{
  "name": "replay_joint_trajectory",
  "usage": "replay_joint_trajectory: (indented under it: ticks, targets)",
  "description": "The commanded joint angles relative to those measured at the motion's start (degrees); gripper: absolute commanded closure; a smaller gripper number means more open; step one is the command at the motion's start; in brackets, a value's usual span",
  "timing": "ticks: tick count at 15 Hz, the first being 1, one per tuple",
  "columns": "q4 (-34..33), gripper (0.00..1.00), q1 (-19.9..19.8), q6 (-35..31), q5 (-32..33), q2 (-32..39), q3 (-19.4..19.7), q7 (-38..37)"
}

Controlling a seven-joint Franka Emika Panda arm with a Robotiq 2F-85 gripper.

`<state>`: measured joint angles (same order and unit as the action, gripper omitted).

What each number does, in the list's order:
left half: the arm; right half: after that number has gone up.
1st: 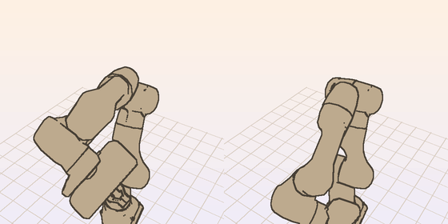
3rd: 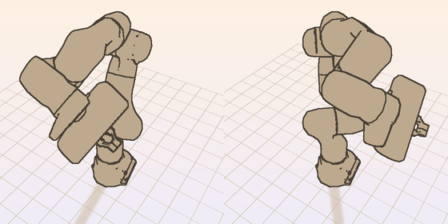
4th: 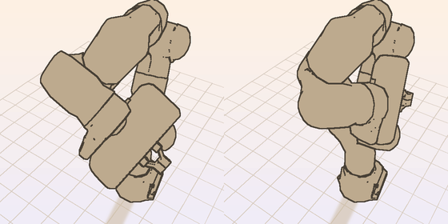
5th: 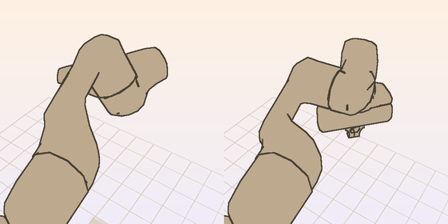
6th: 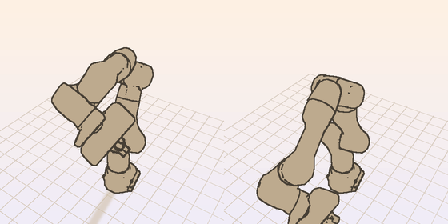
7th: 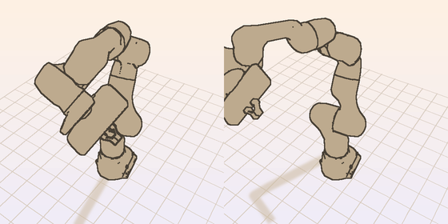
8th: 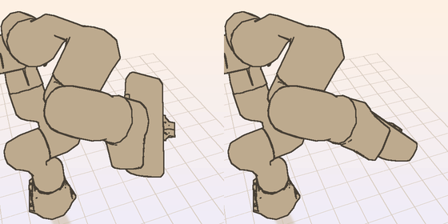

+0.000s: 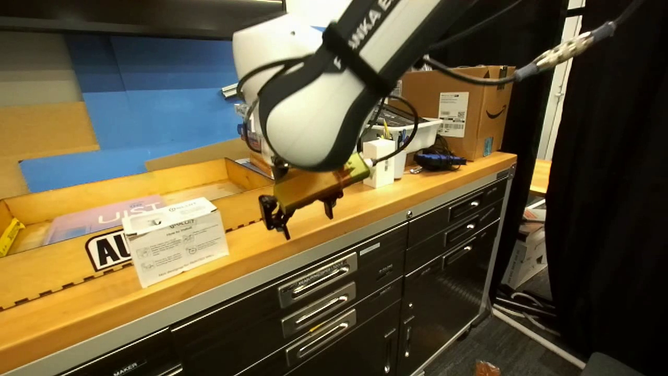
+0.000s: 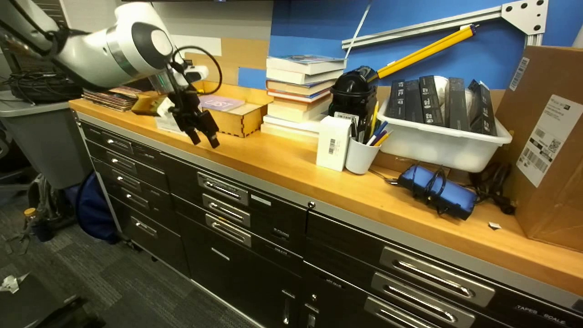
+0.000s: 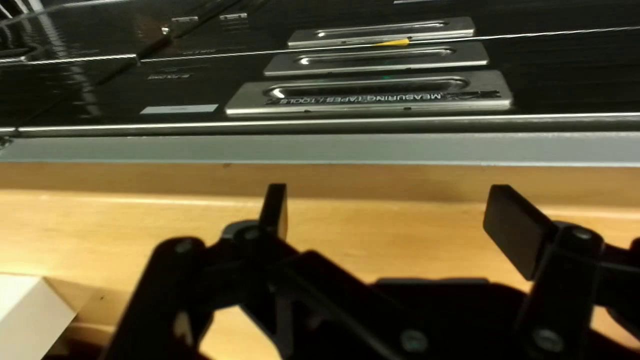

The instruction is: Take the blue LEGO block, put it in the drawer and close the drawer

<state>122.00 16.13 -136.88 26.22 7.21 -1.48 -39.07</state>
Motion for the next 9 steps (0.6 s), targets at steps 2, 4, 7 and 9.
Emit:
replay_joint_trajectory:
  ticks: [2,4,7,9]
  targets:
    - [-2.47,0.0,-3.38,13.15,-8.53,-9.68,-3.32,12.32]
    - [-4.41,0.0,-4.29,19.38,-12.76,-11.77,-4.11,17.87]
    - [-4.11,0.0,-5.41,20.51,-13.45,-12.08,-5.15,17.99]
    - [-4.74,0.0,-5.67,22.84,-15.28,-13.03,-5.21,20.63]
